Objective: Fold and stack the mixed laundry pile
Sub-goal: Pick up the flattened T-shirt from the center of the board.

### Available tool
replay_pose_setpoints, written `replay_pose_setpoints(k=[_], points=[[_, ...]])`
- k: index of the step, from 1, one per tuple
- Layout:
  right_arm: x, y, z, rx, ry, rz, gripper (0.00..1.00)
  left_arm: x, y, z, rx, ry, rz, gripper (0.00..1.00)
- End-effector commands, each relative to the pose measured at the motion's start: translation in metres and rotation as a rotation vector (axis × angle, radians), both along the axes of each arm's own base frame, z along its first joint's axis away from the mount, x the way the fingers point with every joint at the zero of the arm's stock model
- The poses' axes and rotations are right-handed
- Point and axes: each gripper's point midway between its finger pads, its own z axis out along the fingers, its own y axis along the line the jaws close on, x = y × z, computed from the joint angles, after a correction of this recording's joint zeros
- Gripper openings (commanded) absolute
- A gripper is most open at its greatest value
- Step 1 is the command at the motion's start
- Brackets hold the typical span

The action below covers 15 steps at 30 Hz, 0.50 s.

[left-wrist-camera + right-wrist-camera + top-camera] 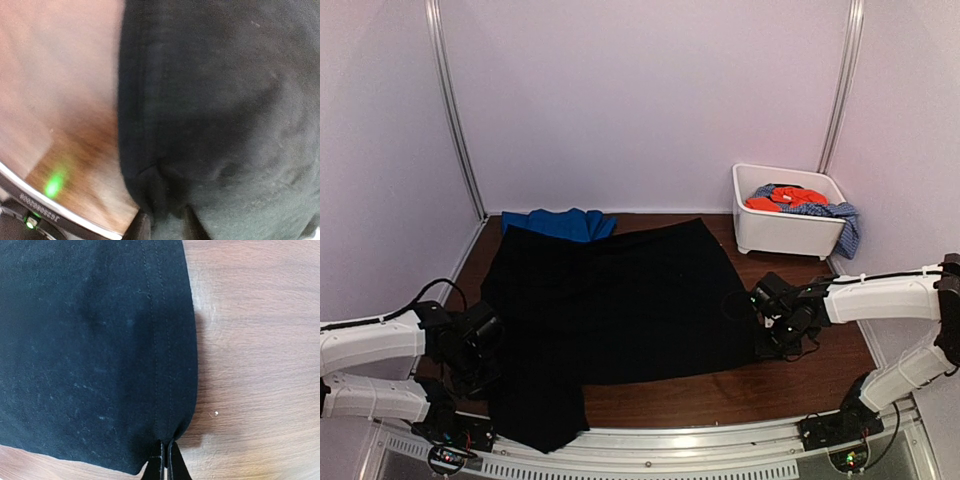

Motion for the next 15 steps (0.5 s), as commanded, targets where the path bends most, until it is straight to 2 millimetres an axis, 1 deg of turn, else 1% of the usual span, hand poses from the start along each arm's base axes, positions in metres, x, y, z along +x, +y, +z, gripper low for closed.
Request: replay_pose_setpoints(k=[1, 3, 4, 5, 7, 10, 12, 15], points=[[0.009, 0.005, 0.012, 0.031, -0.048, -0.001, 0.0, 0.001, -0.014, -0.01, -0.081, -0.01, -0.007, 0.12], [0.011, 0.005, 0.017, 0.041, -0.062, -0.004, 0.0, 0.01, -0.013, 0.004, -0.067, -0.053, -0.01, 0.01], [0.012, 0.005, 0.021, 0.048, -0.074, -0.002, 0.0, 0.012, -0.013, 0.009, -0.066, -0.067, -0.013, 0.0], [0.013, 0.006, 0.024, 0.054, -0.084, -0.003, 0.0, 0.014, -0.014, 0.015, -0.074, -0.079, -0.014, 0.0], [0.015, 0.006, 0.032, 0.071, -0.109, -0.004, 0.0, 0.02, -0.011, 0.024, -0.056, -0.12, -0.013, 0.0], [0.017, 0.007, 0.045, 0.101, -0.144, -0.007, 0.0, 0.023, -0.006, 0.038, -0.038, -0.144, -0.009, 0.0], [0.018, 0.007, 0.054, 0.118, -0.167, -0.007, 0.0, 0.024, -0.002, 0.049, -0.025, -0.163, -0.004, 0.0], [0.023, 0.004, 0.07, 0.123, -0.213, -0.019, 0.0, 0.031, 0.004, 0.067, -0.008, -0.227, 0.006, 0.0]])
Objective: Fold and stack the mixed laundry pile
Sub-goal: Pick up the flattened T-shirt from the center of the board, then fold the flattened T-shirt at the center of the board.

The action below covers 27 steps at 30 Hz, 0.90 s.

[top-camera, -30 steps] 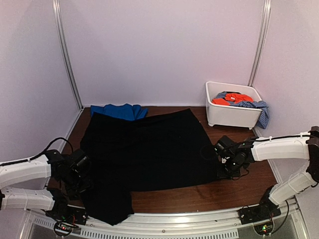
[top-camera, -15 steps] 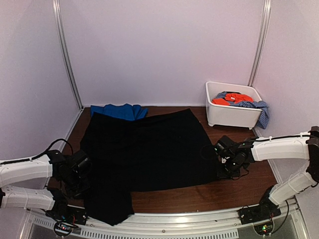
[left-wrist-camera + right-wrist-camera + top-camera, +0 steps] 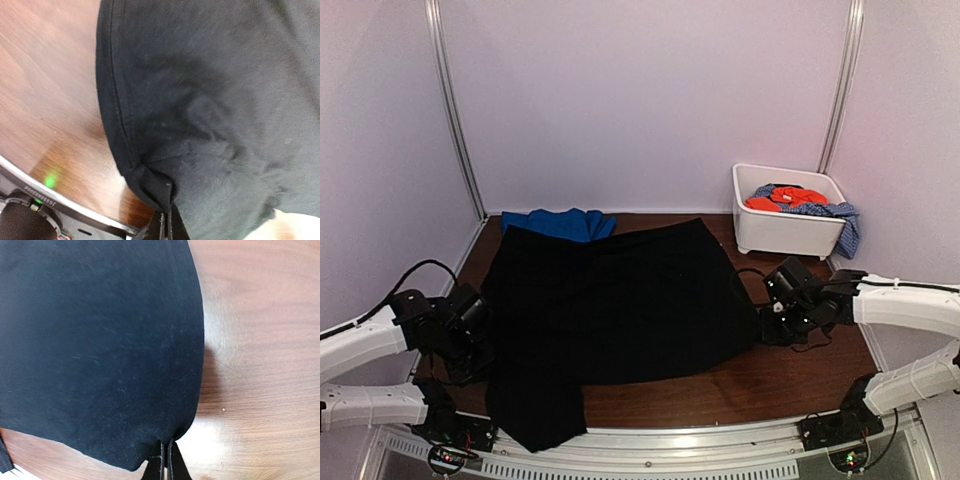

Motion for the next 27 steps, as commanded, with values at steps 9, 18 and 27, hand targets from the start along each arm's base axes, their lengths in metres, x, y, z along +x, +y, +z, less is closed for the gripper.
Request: replay_pose_setpoints(k=[9, 18, 27], points=[[0.011, -0.024, 0.038, 0.003, -0.085, -0.078, 0.0, 0.017, 0.024, 0.073, 0.095, -0.158, 0.033, 0.0], [0.007, -0.031, 0.063, 0.036, -0.142, -0.093, 0.0, 0.01, 0.019, 0.091, -0.004, -0.188, 0.063, 0.0], [0.06, -0.021, 0.068, -0.011, -0.185, -0.082, 0.0, 0.069, 0.003, 0.094, 0.035, -0.264, 0.014, 0.0]])
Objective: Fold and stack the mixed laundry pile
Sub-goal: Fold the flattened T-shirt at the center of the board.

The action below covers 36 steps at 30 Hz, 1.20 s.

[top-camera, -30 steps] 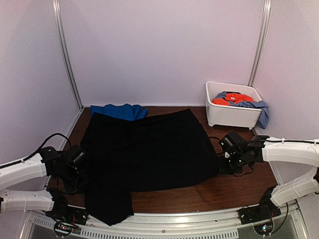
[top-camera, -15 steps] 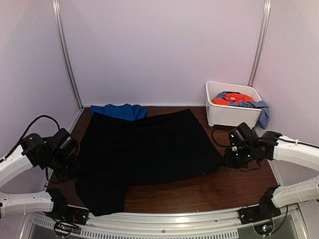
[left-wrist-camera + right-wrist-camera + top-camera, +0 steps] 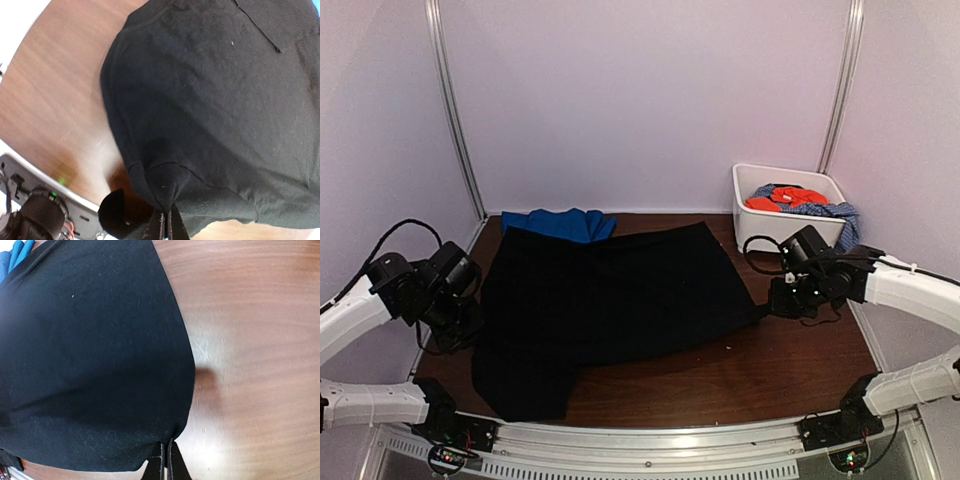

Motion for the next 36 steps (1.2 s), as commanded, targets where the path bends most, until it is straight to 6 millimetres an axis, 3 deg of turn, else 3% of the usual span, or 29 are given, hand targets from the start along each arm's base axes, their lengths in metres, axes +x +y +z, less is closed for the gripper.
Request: replay_pose_setpoints(k=[1, 7, 13, 20, 28, 30, 33, 36], points=[[0.031, -0.002, 0.007, -0.04, -0.064, -0.001, 0.0, 0.039, -0.002, 0.007, 0.004, -0.091, -0.015, 0.0], [0.06, -0.004, -0.002, -0.061, -0.061, 0.005, 0.0, 0.079, 0.008, 0.012, 0.008, -0.135, 0.004, 0.0], [0.088, -0.003, -0.011, -0.076, -0.05, 0.02, 0.0, 0.108, 0.007, -0.001, 0.013, -0.118, -0.003, 0.0], [0.112, 0.007, -0.026, -0.081, -0.024, 0.055, 0.0, 0.121, 0.009, -0.019, 0.009, -0.088, 0.007, 0.0], [0.119, 0.004, -0.057, -0.119, 0.029, 0.063, 0.0, 0.124, 0.017, -0.045, 0.017, -0.044, 0.031, 0.07], [0.121, 0.002, -0.062, -0.123, 0.032, 0.06, 0.0, 0.126, 0.021, -0.051, 0.016, -0.044, 0.039, 0.12], [0.126, 0.002, -0.065, -0.12, 0.034, 0.067, 0.08, 0.133, 0.028, -0.051, 0.039, -0.053, 0.037, 0.24], [0.127, 0.0, -0.06, -0.126, 0.038, 0.074, 0.25, 0.139, 0.031, -0.04, 0.075, -0.075, -0.001, 0.52]])
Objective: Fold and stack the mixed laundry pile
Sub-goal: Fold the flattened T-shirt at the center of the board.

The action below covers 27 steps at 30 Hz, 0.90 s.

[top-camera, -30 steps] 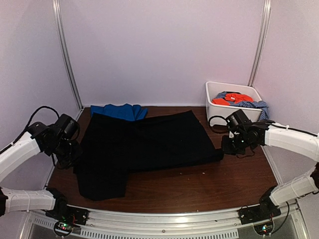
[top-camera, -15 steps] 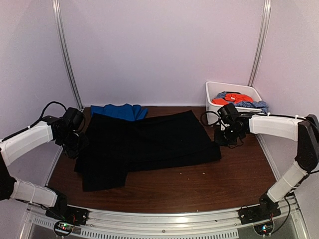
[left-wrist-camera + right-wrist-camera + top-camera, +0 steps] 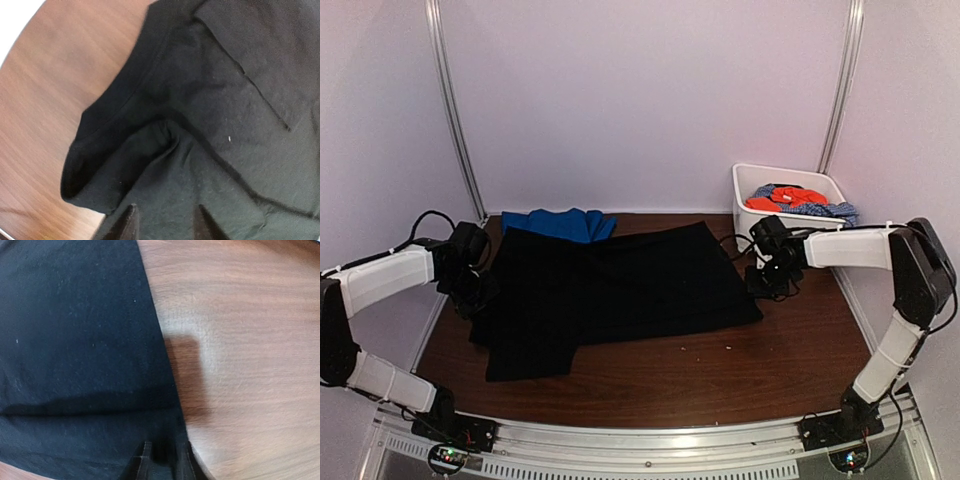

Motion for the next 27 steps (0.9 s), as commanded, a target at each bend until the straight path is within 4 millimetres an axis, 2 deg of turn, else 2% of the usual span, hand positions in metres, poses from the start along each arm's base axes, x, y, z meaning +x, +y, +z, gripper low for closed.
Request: replay_pose_setpoints(k=[1, 3, 5, 8, 12, 15, 18, 21, 25, 27], points=[[0.014, -0.002, 0.018, 0.002, -0.048, 0.012, 0.36, 0.02, 0.007, 0.023, 0.054, -0.083, -0.051, 0.57], [0.013, 0.001, 0.033, 0.023, -0.08, 0.032, 0.53, 0.019, 0.008, 0.036, 0.063, -0.116, -0.069, 0.62], [0.008, 0.002, 0.046, 0.043, -0.109, 0.054, 0.66, 0.011, 0.004, 0.041, 0.031, -0.146, -0.092, 0.64], [-0.001, 0.008, 0.061, 0.077, -0.139, 0.114, 0.71, -0.014, -0.008, 0.031, -0.051, -0.129, -0.142, 0.65], [-0.019, 0.039, 0.069, 0.218, -0.153, 0.253, 0.64, -0.049, -0.03, 0.01, -0.147, -0.066, -0.2, 0.66], [-0.03, 0.059, 0.054, 0.266, -0.095, 0.324, 0.53, -0.059, -0.033, 0.002, -0.149, -0.041, -0.214, 0.65], [-0.037, 0.076, 0.033, 0.288, -0.04, 0.369, 0.4, -0.056, -0.041, -0.001, -0.169, -0.046, -0.251, 0.63], [-0.035, 0.081, 0.017, 0.296, -0.014, 0.37, 0.38, -0.064, -0.048, -0.015, -0.205, 0.006, -0.247, 0.61], [-0.03, 0.08, 0.007, 0.264, -0.012, 0.371, 0.37, -0.097, -0.047, -0.051, -0.225, 0.148, -0.203, 0.6], [-0.028, 0.079, 0.004, 0.251, -0.013, 0.372, 0.36, -0.106, -0.048, -0.057, -0.219, 0.178, -0.196, 0.6]])
